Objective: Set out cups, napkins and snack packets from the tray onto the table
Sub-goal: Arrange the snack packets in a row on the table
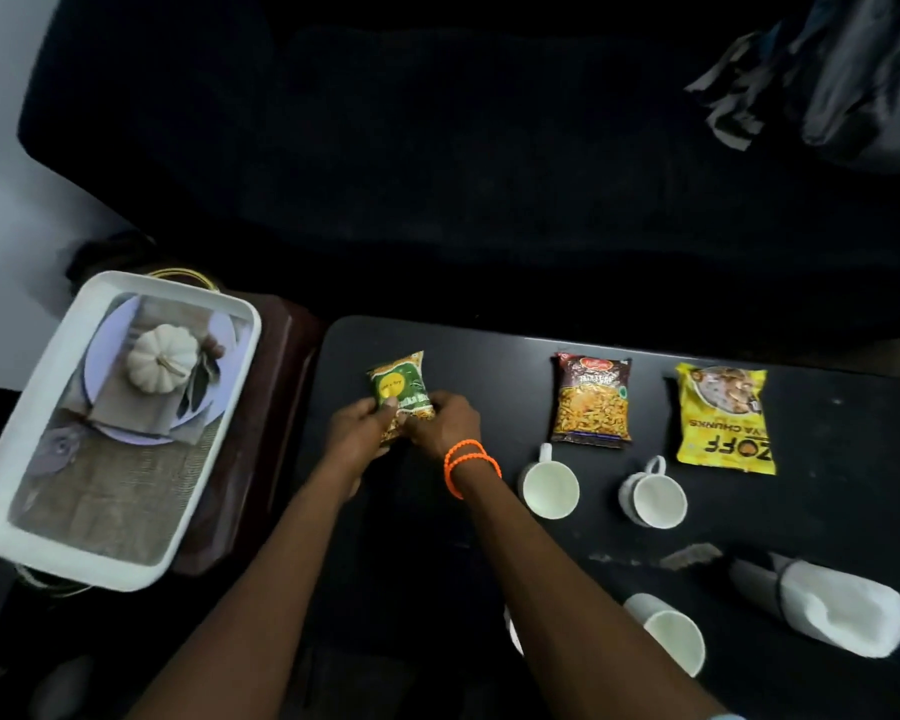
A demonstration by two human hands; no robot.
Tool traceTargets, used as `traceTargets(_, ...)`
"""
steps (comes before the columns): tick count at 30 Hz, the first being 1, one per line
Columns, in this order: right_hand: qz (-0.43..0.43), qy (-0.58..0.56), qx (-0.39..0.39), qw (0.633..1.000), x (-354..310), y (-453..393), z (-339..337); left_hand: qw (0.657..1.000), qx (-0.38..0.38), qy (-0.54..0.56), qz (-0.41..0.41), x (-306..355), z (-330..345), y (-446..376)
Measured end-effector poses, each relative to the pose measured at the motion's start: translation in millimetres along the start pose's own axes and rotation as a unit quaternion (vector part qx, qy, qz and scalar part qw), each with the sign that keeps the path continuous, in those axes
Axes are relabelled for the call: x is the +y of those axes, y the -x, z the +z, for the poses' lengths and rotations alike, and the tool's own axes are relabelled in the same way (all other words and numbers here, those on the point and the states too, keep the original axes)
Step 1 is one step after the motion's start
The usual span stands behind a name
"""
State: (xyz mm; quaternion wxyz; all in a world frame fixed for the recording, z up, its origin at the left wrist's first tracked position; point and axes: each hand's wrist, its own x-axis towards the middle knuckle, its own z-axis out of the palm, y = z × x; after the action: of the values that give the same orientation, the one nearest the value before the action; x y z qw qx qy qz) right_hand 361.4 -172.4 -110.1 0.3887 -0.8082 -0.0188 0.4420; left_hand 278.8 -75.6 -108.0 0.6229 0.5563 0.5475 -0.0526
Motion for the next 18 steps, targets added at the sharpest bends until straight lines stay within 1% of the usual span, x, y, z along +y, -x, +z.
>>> traceTargets(3, -0.013, -0.015, 0.065, 0.998, 2, 7, -23, 0.997, -0.045, -0.003, 0.055, 11, 13, -3)
traceTargets(5, -0.016, -0.031, 0.093, 0.995, 5, 11, -43, 0.993, -0.082, -0.004, 0.082, 18, 26, -6)
traceTargets(6, -0.019, -0.006, 0.104, 0.994, 8, 13, -53, 0.991, -0.094, -0.015, 0.09, 21, 34, -8)
traceTargets(7, -0.025, 0.061, 0.117, 0.991, 10, 16, -62, 0.99, -0.095, -0.04, 0.094, 22, 41, -10)
traceTargets(8, -0.036, 0.159, 0.134, 0.977, 13, 17, -70, 0.989, -0.081, -0.08, 0.096, 22, 48, -12)
traceTargets(9, -0.053, 0.247, 0.152, 0.955, 16, 17, -76, 0.985, -0.056, -0.126, 0.1, 21, 54, -14)
traceTargets(10, -0.074, 0.292, 0.173, 0.938, 18, 16, -82, 0.981, -0.027, -0.159, 0.107, 18, 59, -17)
traceTargets(12, -0.113, 0.286, 0.199, 0.931, 16, 9, -91, 0.977, 0.01, -0.165, 0.133, 19, 68, -21)
traceTargets(14, -0.142, 0.27, 0.192, 0.933, 13, -4, -98, 0.972, 0.021, -0.16, 0.171, 27, 76, -23)
traceTargets(15, -0.143, 0.263, 0.175, 0.938, 11, -10, -100, 0.968, 0.01, -0.166, 0.188, 32, 82, -25)
traceTargets(18, -0.127, 0.224, 0.135, 0.957, 11, -21, -98, 0.954, -0.062, -0.198, 0.215, 42, 100, -28)
